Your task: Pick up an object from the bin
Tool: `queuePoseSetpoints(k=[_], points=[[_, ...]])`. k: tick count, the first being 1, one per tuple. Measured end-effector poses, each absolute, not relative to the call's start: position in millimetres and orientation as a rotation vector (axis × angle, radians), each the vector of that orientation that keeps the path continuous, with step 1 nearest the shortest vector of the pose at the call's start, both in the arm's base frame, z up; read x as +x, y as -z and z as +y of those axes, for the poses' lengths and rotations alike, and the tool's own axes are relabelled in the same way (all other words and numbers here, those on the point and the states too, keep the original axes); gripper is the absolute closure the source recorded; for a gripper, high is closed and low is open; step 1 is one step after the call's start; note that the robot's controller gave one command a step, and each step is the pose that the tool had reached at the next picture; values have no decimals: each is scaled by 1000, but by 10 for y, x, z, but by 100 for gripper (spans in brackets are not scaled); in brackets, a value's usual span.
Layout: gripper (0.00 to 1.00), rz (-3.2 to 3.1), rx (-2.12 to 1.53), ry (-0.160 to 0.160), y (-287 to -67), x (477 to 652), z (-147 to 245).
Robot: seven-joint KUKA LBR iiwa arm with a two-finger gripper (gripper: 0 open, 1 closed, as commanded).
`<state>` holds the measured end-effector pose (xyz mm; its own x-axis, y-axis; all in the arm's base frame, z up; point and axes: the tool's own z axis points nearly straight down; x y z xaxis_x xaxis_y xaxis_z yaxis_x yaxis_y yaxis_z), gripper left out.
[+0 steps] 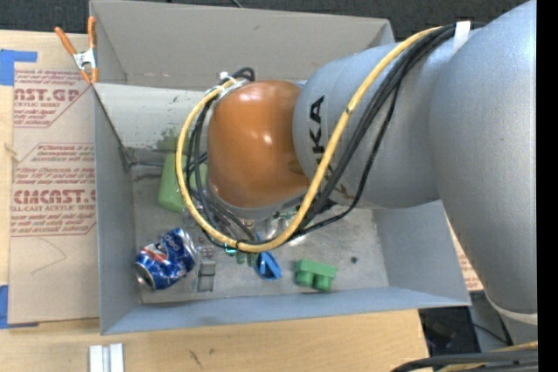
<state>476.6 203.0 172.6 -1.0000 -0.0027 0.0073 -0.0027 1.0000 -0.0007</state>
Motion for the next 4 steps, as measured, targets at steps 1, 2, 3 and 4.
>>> queuePoseSetpoints(k=[1,2,3,4], points=[[0,-3130,214,-1,-655,5100,2248],[100,-3134,211,1,-693,5110,2248],[100,-3146,208,3,-2258,5491,2029],[100,-3091,570,1,-1797,5908,1901]])
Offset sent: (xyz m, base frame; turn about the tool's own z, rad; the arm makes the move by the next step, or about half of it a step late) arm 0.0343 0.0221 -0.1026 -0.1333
